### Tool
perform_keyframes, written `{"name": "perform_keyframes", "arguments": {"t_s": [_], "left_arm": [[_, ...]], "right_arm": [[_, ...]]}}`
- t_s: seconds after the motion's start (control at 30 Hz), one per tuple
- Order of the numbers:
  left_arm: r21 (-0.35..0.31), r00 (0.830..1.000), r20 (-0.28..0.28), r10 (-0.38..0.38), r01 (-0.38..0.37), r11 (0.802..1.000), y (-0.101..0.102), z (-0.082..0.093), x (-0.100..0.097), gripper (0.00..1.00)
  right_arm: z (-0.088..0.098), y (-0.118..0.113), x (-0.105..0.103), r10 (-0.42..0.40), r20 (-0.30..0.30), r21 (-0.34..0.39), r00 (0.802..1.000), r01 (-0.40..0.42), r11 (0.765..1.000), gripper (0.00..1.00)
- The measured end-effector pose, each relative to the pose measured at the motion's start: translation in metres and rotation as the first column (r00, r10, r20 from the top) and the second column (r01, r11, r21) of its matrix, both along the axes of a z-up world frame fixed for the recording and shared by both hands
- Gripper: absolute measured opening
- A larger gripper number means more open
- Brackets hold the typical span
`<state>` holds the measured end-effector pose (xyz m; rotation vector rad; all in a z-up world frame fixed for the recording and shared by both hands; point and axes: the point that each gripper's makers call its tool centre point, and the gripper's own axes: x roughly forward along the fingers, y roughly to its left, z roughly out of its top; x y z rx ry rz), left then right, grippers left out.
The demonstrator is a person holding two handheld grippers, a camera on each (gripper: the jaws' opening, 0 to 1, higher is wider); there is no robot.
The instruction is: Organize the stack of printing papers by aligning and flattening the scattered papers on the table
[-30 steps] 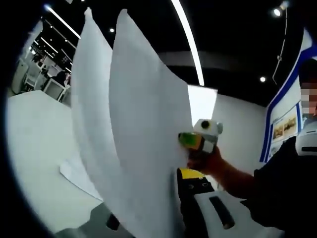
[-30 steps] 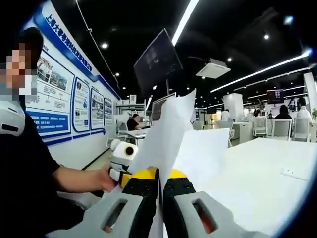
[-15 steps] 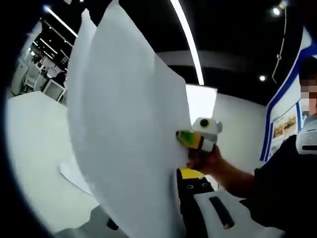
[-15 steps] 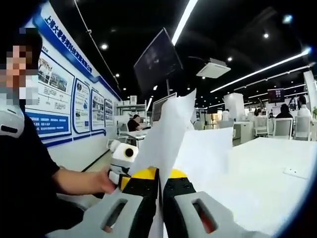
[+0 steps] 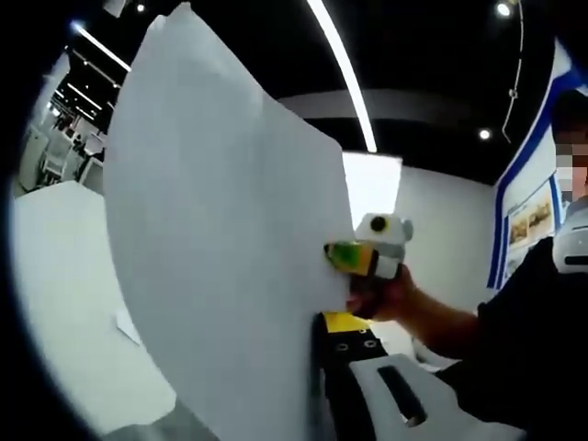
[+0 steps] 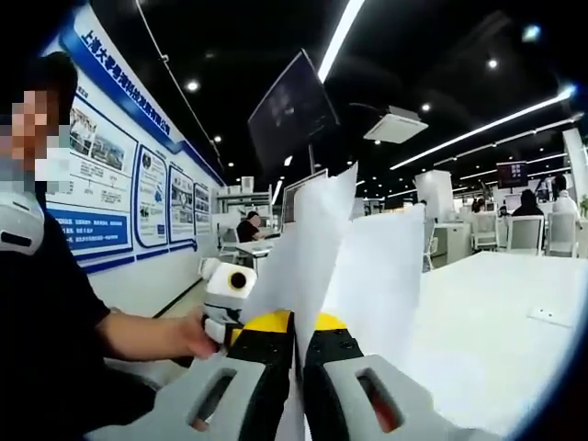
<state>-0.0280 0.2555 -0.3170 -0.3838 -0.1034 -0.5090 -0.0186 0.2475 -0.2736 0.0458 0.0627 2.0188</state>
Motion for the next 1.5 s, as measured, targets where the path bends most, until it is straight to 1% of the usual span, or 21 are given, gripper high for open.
{"name": "perform_keyframes", "arguments": {"t_s": [0.37,0.7,0.97,1.0,1.2,1.5], "left_arm": [[0.028,1.000,0.006,0.009,-0.009,1.000,-0.002,-0.001,0.000,0.06],[0.044,1.000,0.008,0.015,-0.015,0.999,-0.002,-0.002,0.000,0.05],[0.048,1.000,0.005,0.017,-0.017,0.999,-0.002,-0.002,0.000,0.05],[0.050,1.000,0.005,0.016,-0.016,0.999,-0.002,-0.003,0.000,0.05],[0.061,1.000,0.002,0.017,-0.017,0.998,-0.002,-0.004,0.001,0.05],[0.071,1.000,-0.001,0.015,-0.014,0.997,-0.003,-0.005,0.001,0.05]], "right_arm": [[-0.001,0.000,0.000,-0.008,0.011,0.004,1.000,0.008,1.000,0.00],[-0.001,-0.001,0.002,-0.032,0.036,0.006,0.999,0.032,0.999,0.00],[0.013,-0.006,0.013,-0.072,0.033,0.044,0.997,0.070,0.997,0.00],[0.017,-0.008,0.017,-0.086,0.035,0.055,0.996,0.084,0.995,0.00],[0.032,-0.011,0.026,-0.130,0.046,0.098,0.990,0.125,0.987,0.00],[0.049,-0.018,0.038,-0.194,0.047,0.144,0.980,0.185,0.972,0.00]]}}
